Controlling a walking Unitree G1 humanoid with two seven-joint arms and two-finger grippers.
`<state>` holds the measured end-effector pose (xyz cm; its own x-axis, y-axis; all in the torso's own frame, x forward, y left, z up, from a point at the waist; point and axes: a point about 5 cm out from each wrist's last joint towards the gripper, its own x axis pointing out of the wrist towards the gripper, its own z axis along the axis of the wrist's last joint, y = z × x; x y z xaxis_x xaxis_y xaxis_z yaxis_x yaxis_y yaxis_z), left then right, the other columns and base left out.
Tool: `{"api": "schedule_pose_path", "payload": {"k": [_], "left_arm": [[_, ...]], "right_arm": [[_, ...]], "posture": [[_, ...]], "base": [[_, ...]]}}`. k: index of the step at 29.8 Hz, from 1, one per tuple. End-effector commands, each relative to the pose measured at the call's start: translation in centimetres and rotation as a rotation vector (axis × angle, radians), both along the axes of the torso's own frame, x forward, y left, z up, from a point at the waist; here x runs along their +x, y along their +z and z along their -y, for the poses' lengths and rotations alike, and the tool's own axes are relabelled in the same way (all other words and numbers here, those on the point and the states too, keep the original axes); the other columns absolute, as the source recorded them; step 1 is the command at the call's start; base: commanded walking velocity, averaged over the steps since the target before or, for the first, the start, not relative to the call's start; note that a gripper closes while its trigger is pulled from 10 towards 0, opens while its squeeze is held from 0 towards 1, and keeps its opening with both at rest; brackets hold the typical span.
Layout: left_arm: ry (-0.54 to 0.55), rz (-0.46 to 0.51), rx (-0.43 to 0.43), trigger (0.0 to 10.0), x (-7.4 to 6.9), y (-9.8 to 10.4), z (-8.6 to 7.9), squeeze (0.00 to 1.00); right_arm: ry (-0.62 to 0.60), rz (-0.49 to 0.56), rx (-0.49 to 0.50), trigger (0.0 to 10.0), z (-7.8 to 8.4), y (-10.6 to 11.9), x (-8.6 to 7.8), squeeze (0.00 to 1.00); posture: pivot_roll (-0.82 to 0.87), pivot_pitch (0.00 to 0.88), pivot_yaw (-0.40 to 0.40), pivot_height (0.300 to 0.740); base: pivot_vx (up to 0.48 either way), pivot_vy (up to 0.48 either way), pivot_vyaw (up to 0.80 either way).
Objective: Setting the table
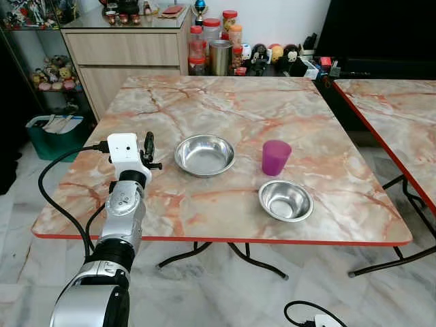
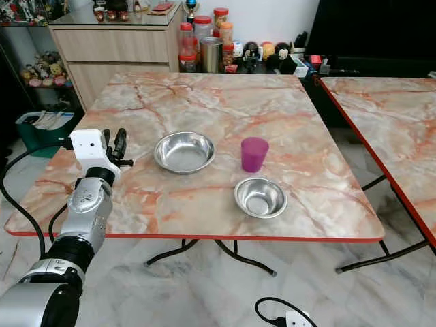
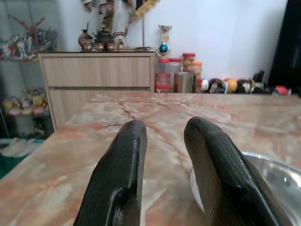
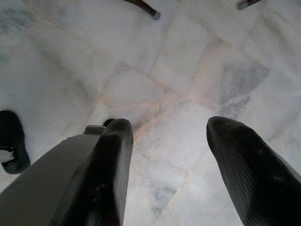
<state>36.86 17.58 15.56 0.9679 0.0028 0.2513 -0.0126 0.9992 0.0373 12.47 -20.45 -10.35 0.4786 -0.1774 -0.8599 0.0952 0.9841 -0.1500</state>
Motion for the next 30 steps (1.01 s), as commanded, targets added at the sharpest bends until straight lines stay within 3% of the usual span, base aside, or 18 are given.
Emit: {"api": "schedule_pose_path", "payload": {"k": [1,5,14,30], "left_arm": [[-0.022,-0.052,0.071,10.0,-0.2,-1.1,0.1,0.00],[-0.044,-0.100,-0.011,10.0,-0.4,-2.0,0.2,0.00],[-0.069,-0.172,0.013,10.0,-0.8,-3.7,0.7,0.00],[-0.079,-0.148,-0.005,10.0,-0.6,-3.0,1.1,0.00]], "right_arm": [[-0.022,0.014,0.008,10.0,-0.2,0.1,0.3,0.00],[-0.004,0.017,0.010,10.0,-0.5,0.1,0.4,0.00],[-0.006,0.025,0.014,10.0,-0.6,0.2,0.7,0.00],[0.011,0.039,0.012,10.0,-0.7,0.4,1.5,0.00]], "posture": [[0.01,0.000,0.013,0.740],[0.01,0.000,0.021,0.740],[0.01,0.000,0.020,0.740],[0.01,0.000,0.010,0.740]], "base": [[0.000,0.000,0.00],[0.000,0.000,0.00],[0.142,0.000,0.00],[0.386,0.000,0.00]]}}
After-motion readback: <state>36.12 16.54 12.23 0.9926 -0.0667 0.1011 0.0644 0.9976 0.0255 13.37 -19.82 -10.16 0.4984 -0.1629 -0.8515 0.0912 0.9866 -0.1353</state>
